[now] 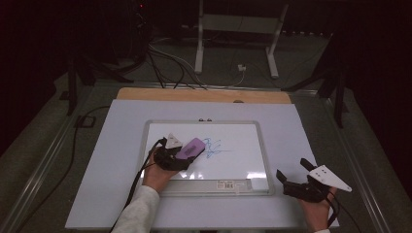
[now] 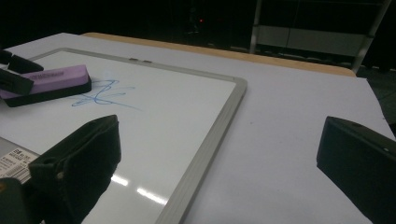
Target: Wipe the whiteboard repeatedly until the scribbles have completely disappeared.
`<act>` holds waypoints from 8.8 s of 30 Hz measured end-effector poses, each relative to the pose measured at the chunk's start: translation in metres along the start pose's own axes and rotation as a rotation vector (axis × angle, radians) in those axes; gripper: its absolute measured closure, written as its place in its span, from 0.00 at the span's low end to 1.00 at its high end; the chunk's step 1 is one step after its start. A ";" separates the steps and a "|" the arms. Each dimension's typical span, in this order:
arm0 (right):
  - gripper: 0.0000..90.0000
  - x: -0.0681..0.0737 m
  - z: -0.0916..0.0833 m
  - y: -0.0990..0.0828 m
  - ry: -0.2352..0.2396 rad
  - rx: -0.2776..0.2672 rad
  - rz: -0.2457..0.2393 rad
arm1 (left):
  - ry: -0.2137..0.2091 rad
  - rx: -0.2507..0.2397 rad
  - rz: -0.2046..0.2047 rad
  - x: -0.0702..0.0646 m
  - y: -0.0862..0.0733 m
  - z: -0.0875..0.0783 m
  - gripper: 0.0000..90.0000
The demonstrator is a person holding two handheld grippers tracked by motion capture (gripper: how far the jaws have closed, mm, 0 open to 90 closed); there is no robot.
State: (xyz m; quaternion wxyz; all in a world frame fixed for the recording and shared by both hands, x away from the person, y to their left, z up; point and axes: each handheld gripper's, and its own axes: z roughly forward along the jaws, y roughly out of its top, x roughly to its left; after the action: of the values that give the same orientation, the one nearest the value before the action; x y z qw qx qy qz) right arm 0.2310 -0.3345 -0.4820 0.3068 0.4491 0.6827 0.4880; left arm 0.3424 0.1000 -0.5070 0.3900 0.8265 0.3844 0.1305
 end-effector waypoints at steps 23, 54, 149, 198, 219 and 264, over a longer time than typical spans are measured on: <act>0.00 0.000 0.000 0.000 0.002 0.002 -0.006 | 0.023 0.030 -0.016 0.001 0.024 0.017 0.46; 0.00 0.000 0.000 0.000 0.002 0.003 -0.004 | 0.007 0.096 0.039 -0.022 0.024 0.024 0.46; 0.00 -0.001 -0.001 -0.001 -0.003 0.006 -0.002 | 0.228 0.099 -0.070 0.003 0.036 0.033 0.46; 0.00 0.001 0.000 -0.001 0.001 0.009 -0.007 | 0.030 0.113 0.101 -0.069 0.046 0.051 0.46; 0.00 0.000 0.000 -0.001 -0.003 0.009 -0.003 | 0.257 0.133 -0.063 -0.003 0.054 0.050 0.46; 0.00 0.001 -0.001 -0.001 -0.001 0.010 -0.007 | 0.008 0.146 0.056 -0.071 0.079 0.087 0.46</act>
State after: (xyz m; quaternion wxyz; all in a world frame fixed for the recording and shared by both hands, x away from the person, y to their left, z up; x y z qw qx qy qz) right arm 0.2296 -0.3339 -0.4830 0.3065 0.4483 0.6866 0.4833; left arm 0.3822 -0.0312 -0.4995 0.3231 0.8627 0.3711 0.1164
